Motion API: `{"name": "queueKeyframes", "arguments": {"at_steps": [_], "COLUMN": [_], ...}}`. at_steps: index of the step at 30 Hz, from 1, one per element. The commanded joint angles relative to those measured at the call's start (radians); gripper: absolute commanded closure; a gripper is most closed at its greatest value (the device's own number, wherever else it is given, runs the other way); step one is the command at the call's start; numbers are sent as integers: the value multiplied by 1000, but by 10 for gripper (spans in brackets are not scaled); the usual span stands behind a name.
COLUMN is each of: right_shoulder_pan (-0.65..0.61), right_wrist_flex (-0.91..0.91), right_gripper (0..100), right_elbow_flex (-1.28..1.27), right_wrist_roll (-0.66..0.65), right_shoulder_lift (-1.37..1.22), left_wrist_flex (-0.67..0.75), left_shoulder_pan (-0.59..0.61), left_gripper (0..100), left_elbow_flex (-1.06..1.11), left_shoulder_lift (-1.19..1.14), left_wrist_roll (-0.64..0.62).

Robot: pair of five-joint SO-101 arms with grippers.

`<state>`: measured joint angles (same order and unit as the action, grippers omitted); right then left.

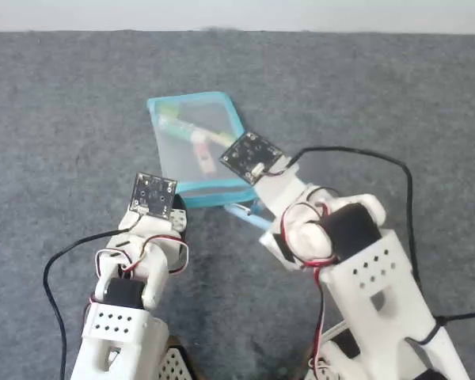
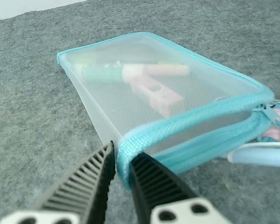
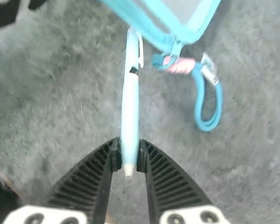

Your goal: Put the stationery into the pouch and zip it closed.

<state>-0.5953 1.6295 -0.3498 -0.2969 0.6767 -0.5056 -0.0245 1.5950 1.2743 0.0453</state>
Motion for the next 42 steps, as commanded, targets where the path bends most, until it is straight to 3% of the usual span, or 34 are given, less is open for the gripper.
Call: {"name": "queueKeyframes", "arguments": {"at_steps": [1,15,32,39,42], "right_shoulder_pan": [44,-25,-28,-28,-15], "right_wrist_flex": [48,39,-297,-242,-174], "right_gripper": [992,992,992,992,992], "right_elbow_flex": [132,224,25,11,-6], "right_wrist_roll": [15,38,112,104,43], "right_shoulder_lift": [54,84,-79,58,104], "left_wrist_flex": [29,31,32,64,63], "left_shoulder_pan": [-6,-6,-6,-6,-6], "left_gripper": [987,987,987,987,987], "left_elbow_flex": [-19,-19,-24,-22,-22], "left_shoulder_lift": [18,18,18,14,14], "left_wrist_roll": [-11,-12,-12,-12,-12]}}
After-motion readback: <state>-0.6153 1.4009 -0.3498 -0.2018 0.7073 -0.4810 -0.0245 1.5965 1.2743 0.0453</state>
